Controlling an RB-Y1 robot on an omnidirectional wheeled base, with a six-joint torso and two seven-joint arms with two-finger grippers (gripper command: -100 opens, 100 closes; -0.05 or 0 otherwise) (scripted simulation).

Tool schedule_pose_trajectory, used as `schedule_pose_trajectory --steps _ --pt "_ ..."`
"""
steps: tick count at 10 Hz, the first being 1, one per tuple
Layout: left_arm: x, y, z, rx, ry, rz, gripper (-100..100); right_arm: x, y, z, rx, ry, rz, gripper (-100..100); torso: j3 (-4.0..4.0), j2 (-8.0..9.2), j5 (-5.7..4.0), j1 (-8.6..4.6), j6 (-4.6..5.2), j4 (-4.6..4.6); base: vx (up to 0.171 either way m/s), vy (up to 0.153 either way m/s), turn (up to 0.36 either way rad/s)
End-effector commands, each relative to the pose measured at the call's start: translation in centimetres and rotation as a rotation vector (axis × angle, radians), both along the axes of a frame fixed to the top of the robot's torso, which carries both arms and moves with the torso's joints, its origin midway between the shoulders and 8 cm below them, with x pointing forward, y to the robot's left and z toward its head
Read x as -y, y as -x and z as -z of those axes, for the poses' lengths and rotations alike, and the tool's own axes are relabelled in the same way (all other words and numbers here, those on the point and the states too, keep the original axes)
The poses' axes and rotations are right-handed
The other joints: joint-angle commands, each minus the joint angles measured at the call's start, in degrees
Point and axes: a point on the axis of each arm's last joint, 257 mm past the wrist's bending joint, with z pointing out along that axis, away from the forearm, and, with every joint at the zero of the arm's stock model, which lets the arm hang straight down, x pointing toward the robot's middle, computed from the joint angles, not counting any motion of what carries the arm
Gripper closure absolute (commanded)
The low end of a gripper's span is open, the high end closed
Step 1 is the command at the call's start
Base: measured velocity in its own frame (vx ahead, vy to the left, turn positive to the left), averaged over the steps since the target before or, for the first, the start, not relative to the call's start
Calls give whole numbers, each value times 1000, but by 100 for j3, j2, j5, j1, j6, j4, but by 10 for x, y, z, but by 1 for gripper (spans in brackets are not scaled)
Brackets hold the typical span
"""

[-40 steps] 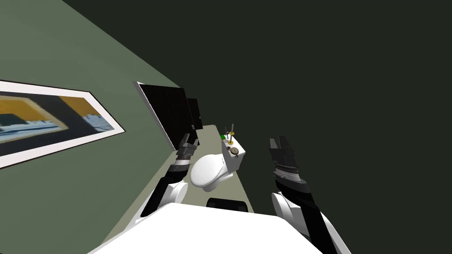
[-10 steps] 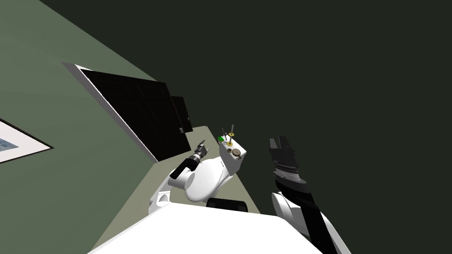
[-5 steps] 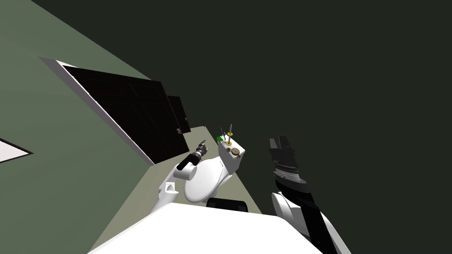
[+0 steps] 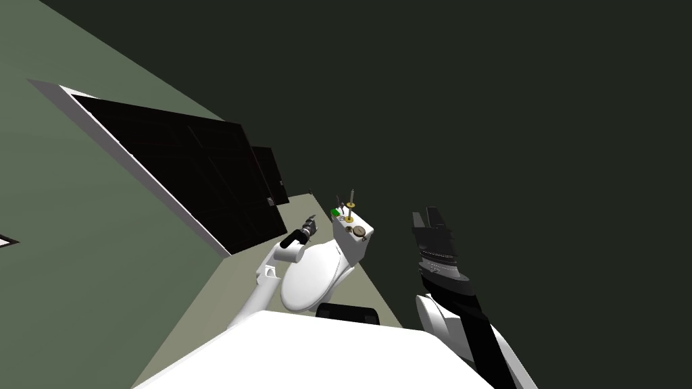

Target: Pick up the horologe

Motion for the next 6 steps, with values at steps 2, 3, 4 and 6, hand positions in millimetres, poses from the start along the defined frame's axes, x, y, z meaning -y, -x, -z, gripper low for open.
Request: schedule_pose_trajectory --steps 2,3,4,6 --pt "-4 -7 7 -29 -12 -7 -100 0 0 0 0 0 0 0 1 2 1 -1 -1 0 -11 12 -38" --pt "-4 -7 7 -29 -12 -7 -100 0 0 0 0 0 0 0 2 3 0 -2 -2 1 -3 4 -11" --pt "-4 -7 7 -29 -12 -7 -100 0 0 0 0 0 0 0 2 2 0 -4 -2 1 0 0 0" --pt "-4 -7 7 -29 -12 -7 -100 0 0 0 0 0 0 0 1 1 -1 -7 -2 0 0 0 0"
